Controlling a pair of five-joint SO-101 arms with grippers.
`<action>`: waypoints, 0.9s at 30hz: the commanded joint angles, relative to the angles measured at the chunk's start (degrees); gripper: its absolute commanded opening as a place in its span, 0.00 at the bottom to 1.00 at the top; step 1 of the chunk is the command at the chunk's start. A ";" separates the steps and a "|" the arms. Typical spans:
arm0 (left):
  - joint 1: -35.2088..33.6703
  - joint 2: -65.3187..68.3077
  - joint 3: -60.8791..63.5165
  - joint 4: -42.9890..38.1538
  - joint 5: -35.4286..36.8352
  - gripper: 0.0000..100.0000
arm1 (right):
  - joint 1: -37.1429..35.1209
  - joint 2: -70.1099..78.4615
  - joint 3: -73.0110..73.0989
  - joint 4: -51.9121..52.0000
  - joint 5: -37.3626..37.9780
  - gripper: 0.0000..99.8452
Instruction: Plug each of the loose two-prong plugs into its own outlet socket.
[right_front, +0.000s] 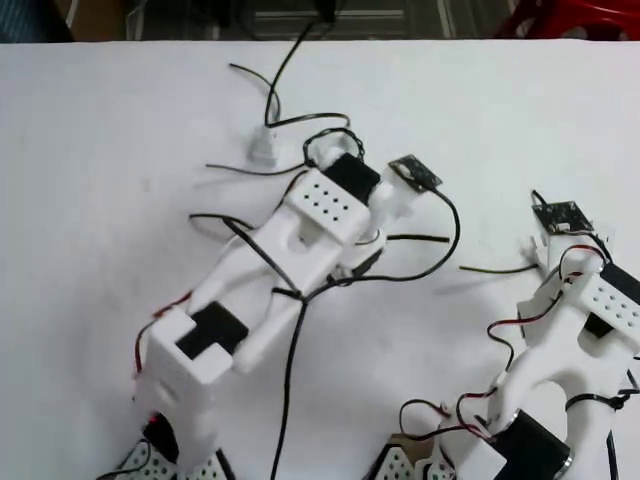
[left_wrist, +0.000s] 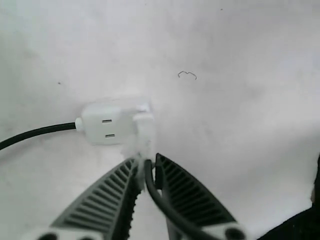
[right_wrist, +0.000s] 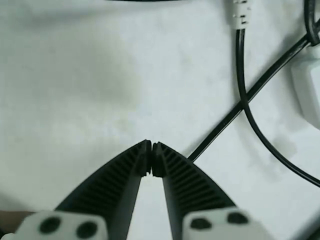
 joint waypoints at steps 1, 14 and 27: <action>-2.24 -0.22 6.07 -2.20 0.62 0.02 | 0.40 -1.71 -0.18 -0.57 0.35 0.02; -3.65 -13.85 19.96 -10.11 0.70 0.02 | 0.40 -1.63 -0.09 -0.48 0.35 0.02; -9.89 -14.46 32.09 -19.96 -2.73 0.25 | 0.13 -1.63 2.02 -0.40 0.35 0.02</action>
